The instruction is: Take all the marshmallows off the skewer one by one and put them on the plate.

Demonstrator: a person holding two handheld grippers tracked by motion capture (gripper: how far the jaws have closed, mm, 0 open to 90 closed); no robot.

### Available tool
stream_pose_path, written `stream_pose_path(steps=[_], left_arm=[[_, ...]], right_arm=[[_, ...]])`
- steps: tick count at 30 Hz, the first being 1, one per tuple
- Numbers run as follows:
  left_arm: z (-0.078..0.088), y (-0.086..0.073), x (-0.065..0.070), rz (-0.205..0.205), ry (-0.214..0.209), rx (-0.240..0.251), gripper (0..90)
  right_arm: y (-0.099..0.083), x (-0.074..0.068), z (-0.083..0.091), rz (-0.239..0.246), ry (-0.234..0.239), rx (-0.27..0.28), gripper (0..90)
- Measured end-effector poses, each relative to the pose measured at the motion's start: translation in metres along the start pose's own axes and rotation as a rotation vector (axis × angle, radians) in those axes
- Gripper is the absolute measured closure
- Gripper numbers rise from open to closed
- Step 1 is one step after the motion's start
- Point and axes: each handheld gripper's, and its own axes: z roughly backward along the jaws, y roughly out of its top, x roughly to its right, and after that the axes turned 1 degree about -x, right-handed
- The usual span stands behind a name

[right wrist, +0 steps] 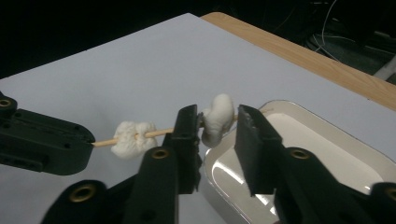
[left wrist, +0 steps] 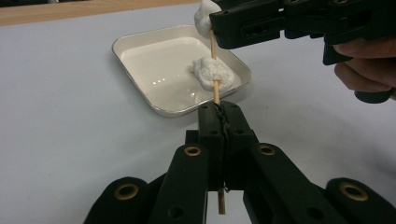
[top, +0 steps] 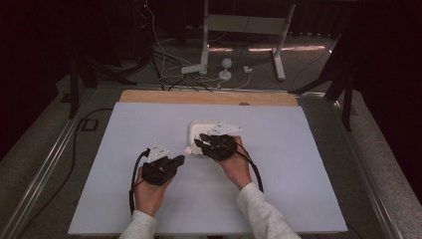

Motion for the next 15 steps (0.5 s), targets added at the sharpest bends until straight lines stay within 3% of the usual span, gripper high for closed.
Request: stream_pose_path(steps=[10,15], left_arm=[[0.0,0.0,0.0,-0.002,0.014,0.003,89.8],[0.001,0.001,0.001,0.006,0.023,0.008,89.8]], right_arm=[[0.002,-0.008,-0.004,0.045,-0.059,-0.014,78.5],[0.003,-0.014,-0.009,0.072,-0.115,-0.025,82.7]])
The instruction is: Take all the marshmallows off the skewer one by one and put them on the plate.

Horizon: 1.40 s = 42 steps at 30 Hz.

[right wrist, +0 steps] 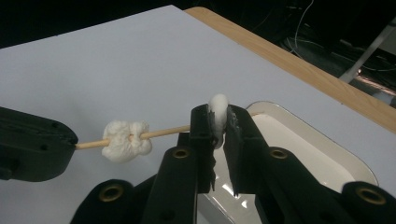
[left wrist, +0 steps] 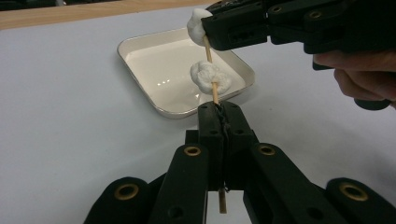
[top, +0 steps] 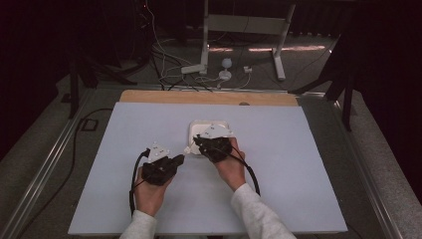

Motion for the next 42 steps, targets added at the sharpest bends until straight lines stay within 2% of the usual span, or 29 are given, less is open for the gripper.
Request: stream_pose_path(steps=[6,11,13,19,25,31,32,33,34,35,36,37,38,39,40,42], left_arm=[[0.0,0.0,0.001,0.0,0.012,-0.002,89.8],[0.001,0.002,0.004,-0.005,0.023,-0.006,89.8],[0.001,0.003,0.004,-0.009,0.025,-0.009,89.9],[0.001,0.003,0.006,-0.022,0.046,-0.018,90.0],[-0.001,0.001,0.004,0.007,0.051,-0.013,90.0],[0.0,0.002,0.007,-0.005,0.058,-0.009,90.0],[0.0,0.002,0.008,-0.014,0.058,-0.014,90.0],[0.001,0.002,0.008,-0.007,0.052,-0.006,90.0],[0.005,0.002,0.009,-0.011,0.032,-0.001,90.0],[0.008,0.003,0.009,-0.019,0.032,0.005,90.0],[0.011,0.004,0.009,-0.017,0.034,0.011,90.0],[0.013,0.006,0.008,-0.015,0.037,0.013,90.0],[0.013,0.007,0.007,-0.012,0.038,0.016,90.0],[0.012,0.007,0.006,-0.001,0.036,0.02,90.0],[0.01,0.007,0.005,0.004,0.032,0.015,90.0],[0.006,0.004,0.004,0.016,0.028,0.006,90.0]], right_arm=[[0.0,0.0,-0.005,-0.019,-0.007,-0.01,84.3],[-0.002,-0.001,-0.011,-0.038,-0.059,-0.025,85.6],[-0.003,0.002,-0.013,-0.059,-0.058,-0.029,85.7],[-0.003,0.004,-0.015,-0.053,-0.079,-0.028,86.0],[-0.004,0.002,-0.02,-0.053,-0.103,-0.039,86.6],[-0.004,0.001,-0.021,-0.058,-0.136,-0.031,87.2],[-0.004,0.003,-0.021,-0.058,-0.151,-0.032,87.8],[-0.006,0.005,-0.022,-0.042,-0.251,-0.046,88.0],[-0.009,0.017,-0.021,-0.107,-0.252,-0.048,88.0],[-0.014,0.032,-0.019,-0.184,-0.243,-0.049,87.9],[-0.014,0.032,-0.019,-0.184,-0.243,-0.049,87.9],[-0.019,0.045,-0.016,-0.225,-0.232,-0.05,87.8],[-0.023,0.054,-0.013,-0.238,-0.205,-0.046,87.6],[-0.027,0.059,-0.01,-0.234,-0.209,-0.053,87.3],[-0.031,0.066,-0.006,-0.242,-0.176,-0.057,86.8],[-0.032,0.068,-0.006,-0.233,-0.179,-0.06,86.5]])
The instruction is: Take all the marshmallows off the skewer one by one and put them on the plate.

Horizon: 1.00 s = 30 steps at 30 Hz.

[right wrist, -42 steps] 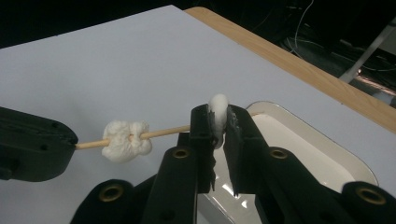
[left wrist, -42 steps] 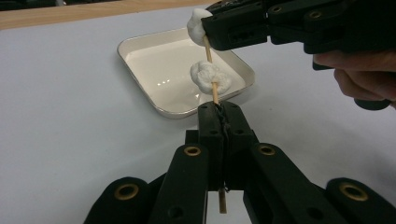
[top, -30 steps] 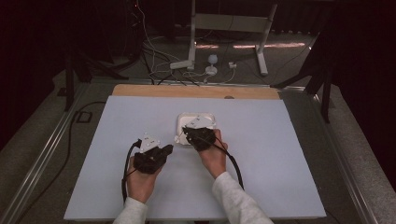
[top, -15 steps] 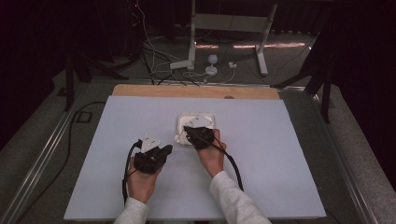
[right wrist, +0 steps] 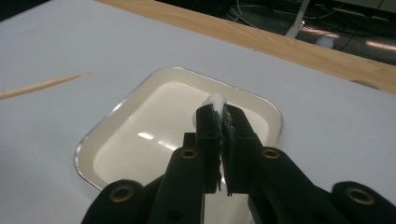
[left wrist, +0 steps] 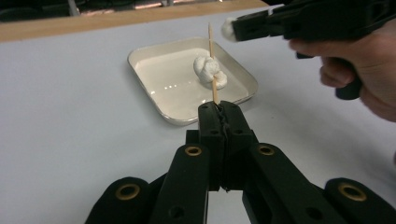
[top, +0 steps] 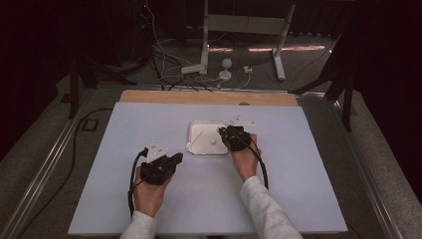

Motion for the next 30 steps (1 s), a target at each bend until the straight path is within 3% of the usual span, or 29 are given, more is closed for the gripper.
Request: stream_pose_path(steps=[1,7,8,10,12,15,21,30], left_arm=[[-0.001,-0.001,0.0,0.0,-0.002,0.002,90.0],[-0.004,-0.003,-0.001,-0.014,0.001,-0.005,90.0],[-0.004,-0.003,-0.001,-0.014,0.002,-0.006,90.0],[-0.005,-0.004,-0.002,-0.015,0.004,-0.008,90.0],[-0.006,-0.004,-0.002,-0.018,0.005,-0.011,90.0],[-0.009,-0.005,0.0,-0.024,0.0,-0.021,90.0],[-0.016,-0.006,0.006,-0.056,0.004,-0.05,90.0],[-0.02,-0.007,0.007,-0.06,0.004,-0.065,90.0]], right_arm=[[0.0,0.002,-0.002,-0.01,0.042,-0.005,85.5],[-0.002,0.0,-0.007,-0.011,0.076,-0.035,78.4],[-0.003,0.001,-0.009,-0.021,0.091,-0.046,70.7],[-0.003,0.002,-0.009,-0.029,0.094,-0.05,68.3],[-0.003,0.003,-0.009,-0.052,0.113,-0.052,60.2],[-0.003,0.003,-0.008,-0.061,0.117,-0.05,58.3],[-0.002,0.0,-0.006,-0.071,0.179,-0.037,55.9],[-0.001,-0.002,-0.005,-0.076,0.249,-0.021,55.4]])
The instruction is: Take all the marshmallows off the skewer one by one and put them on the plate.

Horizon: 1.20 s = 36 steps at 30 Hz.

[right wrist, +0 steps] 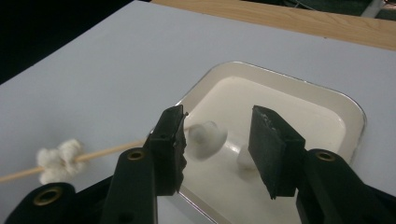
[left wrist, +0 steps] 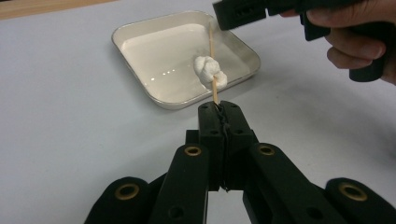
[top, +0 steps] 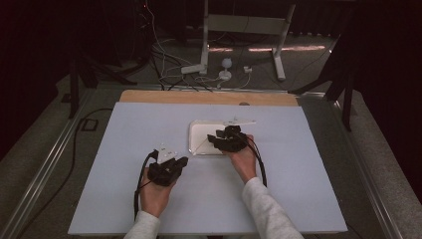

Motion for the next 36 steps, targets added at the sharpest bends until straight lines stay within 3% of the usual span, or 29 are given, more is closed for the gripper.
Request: stream_pose_path(steps=[13,26,36], left_arm=[[0.003,0.0,-0.004,0.033,0.016,0.033,90.0],[0.01,0.002,-0.005,0.049,0.014,0.074,89.9],[0.012,0.003,-0.003,0.049,-0.001,0.092,89.9]], right_arm=[[0.0,-0.003,0.007,0.004,-0.004,0.005,51.1],[-0.005,-0.046,0.018,0.138,0.083,0.001,48.0],[-0.009,-0.068,0.013,0.226,0.086,-0.018,51.2]])
